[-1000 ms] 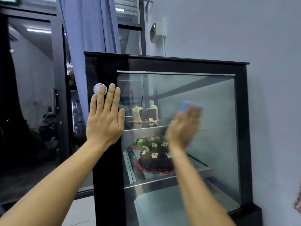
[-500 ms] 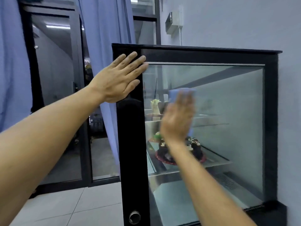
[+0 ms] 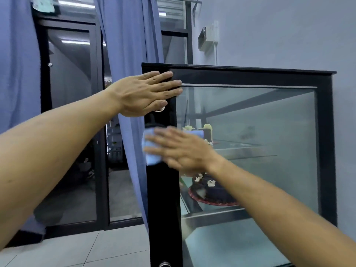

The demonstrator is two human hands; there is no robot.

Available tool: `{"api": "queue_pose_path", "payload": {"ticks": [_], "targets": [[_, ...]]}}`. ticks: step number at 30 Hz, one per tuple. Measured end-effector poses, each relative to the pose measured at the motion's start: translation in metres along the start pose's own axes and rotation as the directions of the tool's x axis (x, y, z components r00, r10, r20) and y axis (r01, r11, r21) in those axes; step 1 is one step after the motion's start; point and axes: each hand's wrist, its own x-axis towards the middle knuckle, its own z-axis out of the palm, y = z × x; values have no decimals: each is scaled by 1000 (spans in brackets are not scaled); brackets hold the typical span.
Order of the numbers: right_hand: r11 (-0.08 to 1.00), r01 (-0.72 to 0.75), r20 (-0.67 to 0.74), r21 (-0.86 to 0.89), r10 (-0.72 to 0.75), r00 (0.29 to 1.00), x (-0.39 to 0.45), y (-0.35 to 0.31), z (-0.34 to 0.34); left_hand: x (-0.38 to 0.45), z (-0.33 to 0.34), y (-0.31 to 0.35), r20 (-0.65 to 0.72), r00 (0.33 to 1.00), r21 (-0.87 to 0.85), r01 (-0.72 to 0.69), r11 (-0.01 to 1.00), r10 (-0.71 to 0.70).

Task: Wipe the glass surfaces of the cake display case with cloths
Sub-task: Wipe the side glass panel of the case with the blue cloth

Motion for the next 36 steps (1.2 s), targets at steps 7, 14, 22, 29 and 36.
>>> {"api": "queue_pose_path", "payload": {"ticks": [7, 14, 22, 29, 36], "targets": [[955, -256, -52, 151, 267, 962, -19, -84, 14, -2, 1, 10, -40, 997, -28, 63, 998, -64], [990, 82, 137, 115, -98, 986, -143, -204, 48, -1, 11, 61, -85, 942, -137, 313, 940, -326], [939, -343, -112, 3, 342, 933, -44, 60, -9, 3, 18, 71, -154, 905, -204, 362, 909, -396], [895, -434, -70, 97, 442, 894, -105, -159, 38, 9, 41, 147, -186, 715, -369, 585, 722, -674], [983, -141, -41, 116, 147, 988, -130, -51, 22, -5, 65, 188, -194, 694, -348, 613, 709, -694]]}}
